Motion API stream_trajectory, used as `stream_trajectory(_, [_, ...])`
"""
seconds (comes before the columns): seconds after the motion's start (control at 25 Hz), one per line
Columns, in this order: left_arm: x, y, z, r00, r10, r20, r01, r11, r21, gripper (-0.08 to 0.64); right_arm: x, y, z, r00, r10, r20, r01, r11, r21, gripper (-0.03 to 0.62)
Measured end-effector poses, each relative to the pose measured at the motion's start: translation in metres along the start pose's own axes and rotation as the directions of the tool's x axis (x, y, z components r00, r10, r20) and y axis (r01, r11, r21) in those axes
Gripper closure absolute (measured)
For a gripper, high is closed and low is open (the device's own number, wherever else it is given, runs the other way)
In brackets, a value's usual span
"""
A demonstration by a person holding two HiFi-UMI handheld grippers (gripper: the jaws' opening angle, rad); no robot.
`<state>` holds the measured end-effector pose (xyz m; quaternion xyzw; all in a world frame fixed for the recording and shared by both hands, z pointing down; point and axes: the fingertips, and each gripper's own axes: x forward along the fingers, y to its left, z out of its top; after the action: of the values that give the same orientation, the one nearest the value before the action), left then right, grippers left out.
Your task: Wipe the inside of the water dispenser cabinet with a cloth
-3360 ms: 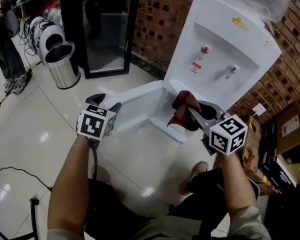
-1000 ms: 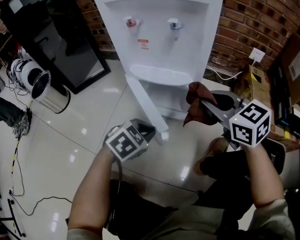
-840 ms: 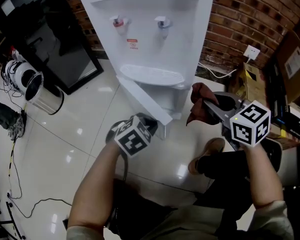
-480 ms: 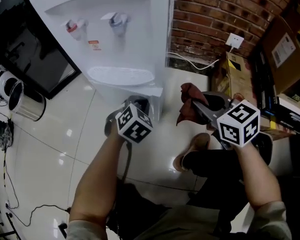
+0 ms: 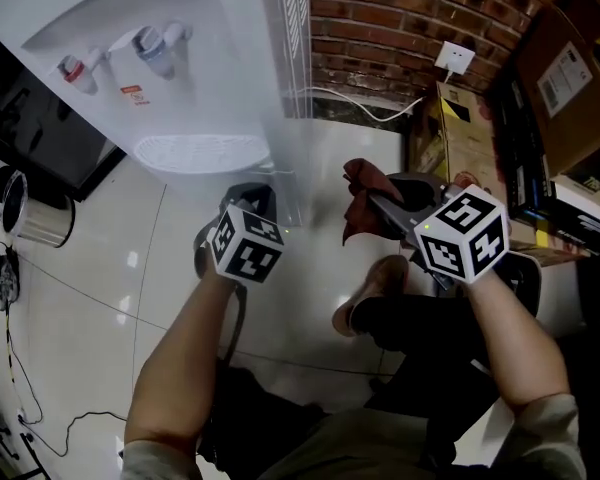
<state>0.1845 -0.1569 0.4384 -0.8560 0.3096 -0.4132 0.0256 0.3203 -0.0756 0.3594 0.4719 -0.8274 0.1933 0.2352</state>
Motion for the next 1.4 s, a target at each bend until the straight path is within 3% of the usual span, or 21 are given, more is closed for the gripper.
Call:
stream_trajectory(0.16, [-0.038,-0.038,0.037,0.988,-0.11,0.111,0.128,0.979,-0.161,0.56,0.024,-0.009,-0.026,0.994,0.004,-0.106,-0.007,1.0,-0.029,0.508])
stream_trajectory(0.24, [-0.065,-0.055,0.059,0.974,-0.126,0.186,0.163,0.967,-0.197,0.56,0.038,-0.014,-0.041,0.988,0.019,-0.155,-0.02,1.0,-0.007,0.508])
stream_trajectory(0.32, [-0.089,-0.062,0.068,0.961,-0.11,0.252,0.167,0.962,-0.216,0.56,0.049,-0.017,-0.053,0.981,0.032,-0.192,-0.031,0.999,0.01,0.506])
stream_trajectory(0.44, [-0.11,-0.053,0.055,0.945,-0.042,0.324,0.145,0.943,-0.299,0.56,0.063,-0.018,-0.067,0.967,0.034,-0.254,-0.04,0.999,-0.018,0.505])
stream_trajectory(0.56, [-0.109,-0.033,0.032,0.951,0.024,0.308,0.099,0.92,-0.379,0.56,0.072,-0.019,-0.086,0.946,0.033,-0.323,-0.044,0.999,-0.026,0.5])
stream_trajectory(0.68, [-0.107,-0.023,0.026,0.955,0.045,0.294,0.092,0.895,-0.437,0.56,0.073,-0.02,-0.103,0.931,0.027,-0.363,-0.026,1.0,0.008,0.491])
stream_trajectory(1.04, [-0.105,-0.055,0.051,0.943,-0.03,0.33,0.158,0.916,-0.368,0.56,0.089,-0.029,-0.097,0.927,-0.042,-0.372,0.045,0.999,-0.002,0.472])
stream_trajectory(1.4, [-0.099,-0.05,0.051,0.946,-0.024,0.323,0.158,0.905,-0.394,0.56,0.12,-0.06,-0.141,0.864,-0.092,-0.494,0.068,0.996,-0.065,0.462])
